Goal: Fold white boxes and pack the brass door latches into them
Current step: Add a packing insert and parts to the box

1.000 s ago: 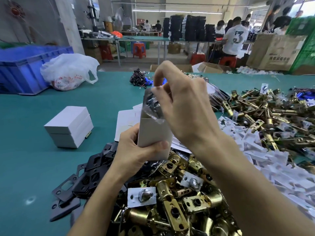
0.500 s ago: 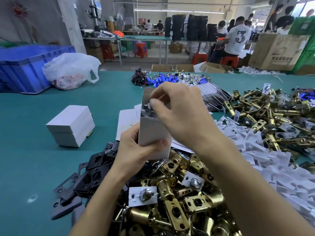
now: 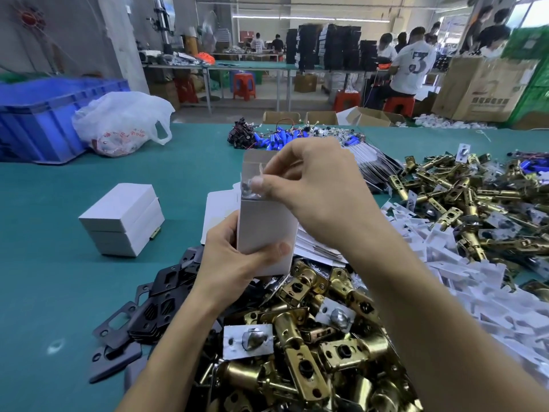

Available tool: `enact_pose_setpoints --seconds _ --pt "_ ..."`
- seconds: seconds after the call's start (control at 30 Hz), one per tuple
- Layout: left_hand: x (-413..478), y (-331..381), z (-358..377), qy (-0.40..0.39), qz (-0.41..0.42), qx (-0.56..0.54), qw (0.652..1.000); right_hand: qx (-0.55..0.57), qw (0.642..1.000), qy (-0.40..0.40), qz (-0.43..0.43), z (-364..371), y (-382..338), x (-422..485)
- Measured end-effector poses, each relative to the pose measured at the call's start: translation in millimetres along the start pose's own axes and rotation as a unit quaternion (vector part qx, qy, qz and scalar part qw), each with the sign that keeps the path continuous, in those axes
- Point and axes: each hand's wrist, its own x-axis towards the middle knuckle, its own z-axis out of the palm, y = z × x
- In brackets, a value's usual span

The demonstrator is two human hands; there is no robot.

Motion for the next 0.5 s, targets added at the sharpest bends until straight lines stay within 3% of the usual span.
enact_pose_setpoints --seconds 0.13,0.3,0.5 --pt "0.0 1.6 2.4 -0.009 0.024 -0.017 1.000 -0.105 0.994 0.032 0.007 5.3 -0.3 1.5" --pt "-1.4 5.3 2.8 -0.021 0.048 -0.025 0.998 -0.203 0.979 -0.035 -0.013 6.3 -7.0 -0.5" --pt "-0.6 3.5 1.3 0.000 0.027 -0.008 1.000 -0.170 0.975 -0.133 -0.056 -5.6 -8.0 -1.7"
